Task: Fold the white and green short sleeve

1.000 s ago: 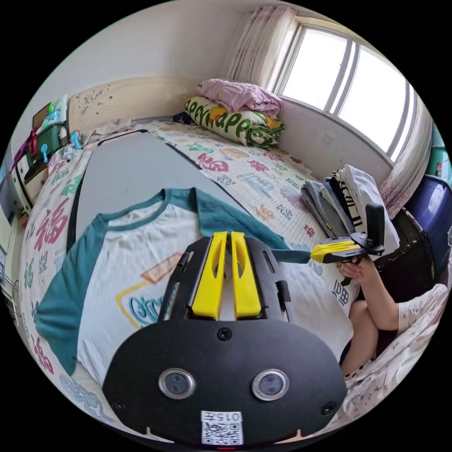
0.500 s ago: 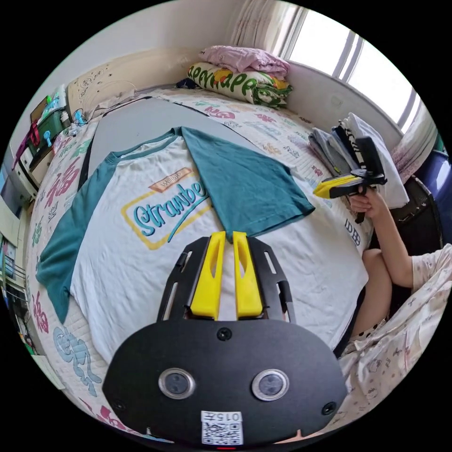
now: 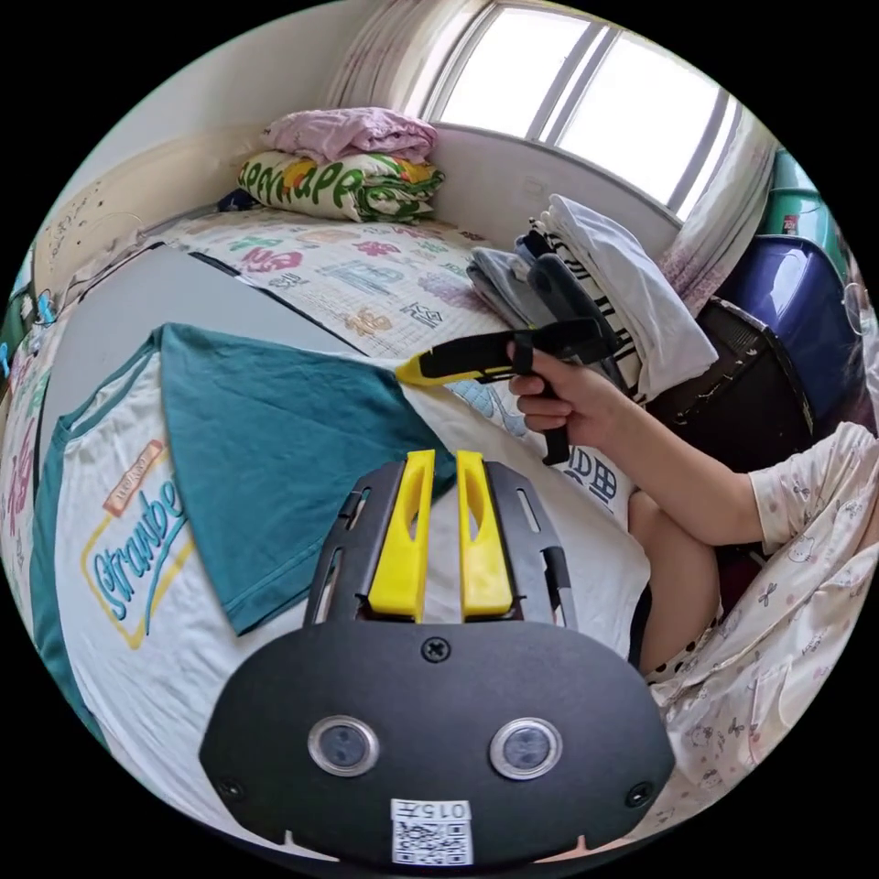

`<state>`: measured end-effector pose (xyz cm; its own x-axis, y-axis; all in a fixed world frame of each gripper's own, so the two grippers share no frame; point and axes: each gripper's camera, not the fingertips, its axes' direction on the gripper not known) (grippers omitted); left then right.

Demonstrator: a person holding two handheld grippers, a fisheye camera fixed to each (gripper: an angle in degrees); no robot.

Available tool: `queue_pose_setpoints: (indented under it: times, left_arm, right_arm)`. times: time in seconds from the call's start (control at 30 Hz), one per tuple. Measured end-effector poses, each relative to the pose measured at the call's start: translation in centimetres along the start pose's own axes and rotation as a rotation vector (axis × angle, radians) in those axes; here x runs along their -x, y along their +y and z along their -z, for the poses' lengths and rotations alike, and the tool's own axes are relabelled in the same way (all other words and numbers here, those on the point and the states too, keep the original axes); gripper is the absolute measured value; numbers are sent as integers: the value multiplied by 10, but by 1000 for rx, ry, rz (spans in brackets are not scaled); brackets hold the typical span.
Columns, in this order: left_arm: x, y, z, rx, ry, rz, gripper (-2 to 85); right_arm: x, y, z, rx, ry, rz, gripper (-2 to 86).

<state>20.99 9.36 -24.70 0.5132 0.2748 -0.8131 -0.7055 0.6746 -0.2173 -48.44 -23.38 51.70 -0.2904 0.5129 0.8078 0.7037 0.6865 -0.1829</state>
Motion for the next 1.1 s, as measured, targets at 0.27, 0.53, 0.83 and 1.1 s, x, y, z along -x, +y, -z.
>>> queue_pose_setpoints:
  times: [0.27, 0.53, 0.83, 1.1]
  left_arm:
    - [-6, -11, -41, 80, -80, -13, 10]
    - [-15, -22, -78, 72, -143, 26, 15]
    - [-14, 5, -54, -64, -247, 158, 46]
    - [53, 33, -52, -77, -394, 419, 91]
  right_arm:
    - [-12, -26, -34, -39, 77, 0, 0]
    - [-46, -21, -55, -105, 153, -59, -5]
    - [-36, 41, -53, -80, 136, 171, 10]
    - [-10, 103, -149, 218, 203, 539, 72]
